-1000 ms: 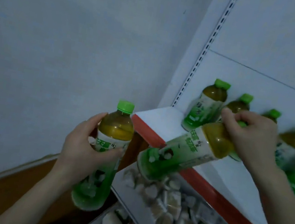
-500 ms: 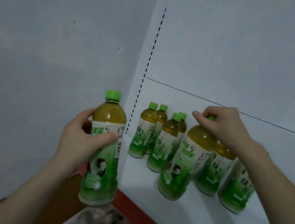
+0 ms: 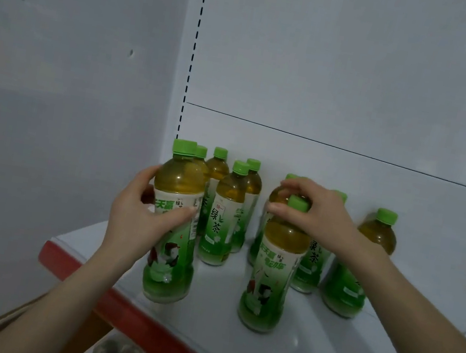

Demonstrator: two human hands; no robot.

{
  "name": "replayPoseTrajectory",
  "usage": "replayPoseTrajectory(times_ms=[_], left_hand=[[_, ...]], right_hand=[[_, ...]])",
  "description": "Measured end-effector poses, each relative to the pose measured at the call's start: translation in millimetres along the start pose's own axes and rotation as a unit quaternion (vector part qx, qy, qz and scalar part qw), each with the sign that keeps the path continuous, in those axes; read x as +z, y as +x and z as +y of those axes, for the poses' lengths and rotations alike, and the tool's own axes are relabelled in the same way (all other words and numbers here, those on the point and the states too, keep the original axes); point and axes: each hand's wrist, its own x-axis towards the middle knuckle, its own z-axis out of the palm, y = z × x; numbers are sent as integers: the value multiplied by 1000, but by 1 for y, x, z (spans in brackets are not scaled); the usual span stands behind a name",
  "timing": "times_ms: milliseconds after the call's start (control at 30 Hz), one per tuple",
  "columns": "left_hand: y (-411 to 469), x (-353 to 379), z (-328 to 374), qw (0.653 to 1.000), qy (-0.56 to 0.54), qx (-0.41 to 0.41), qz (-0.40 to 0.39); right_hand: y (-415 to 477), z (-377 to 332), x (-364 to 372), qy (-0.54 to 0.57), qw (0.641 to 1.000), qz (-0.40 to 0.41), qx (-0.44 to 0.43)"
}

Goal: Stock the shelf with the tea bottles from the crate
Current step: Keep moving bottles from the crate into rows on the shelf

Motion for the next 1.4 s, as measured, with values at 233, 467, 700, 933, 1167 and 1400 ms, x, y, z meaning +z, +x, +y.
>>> replayPoseTrajectory(times_ms=[233, 467, 700, 933, 1167, 1400], left_hand=[[5, 17, -29, 998, 16, 27, -59], [4, 18, -45, 988, 29, 100, -115], [5, 12, -56, 987, 4, 91, -130], [-3, 6, -67, 983, -18, 54, -175], [-18, -6, -78, 956, 28, -42, -288], [-17, -10, -81, 953, 39, -47, -295]], right_hand=[[-63, 9, 14, 89, 978, 83, 169], [-94, 15, 69, 93, 964, 22, 246], [-97, 33, 74, 142, 961, 50, 232], [-97, 23, 94, 144, 954, 99, 243], [-88, 41, 75, 377, 884, -49, 271], [-83, 30, 91, 230, 935, 10, 271]])
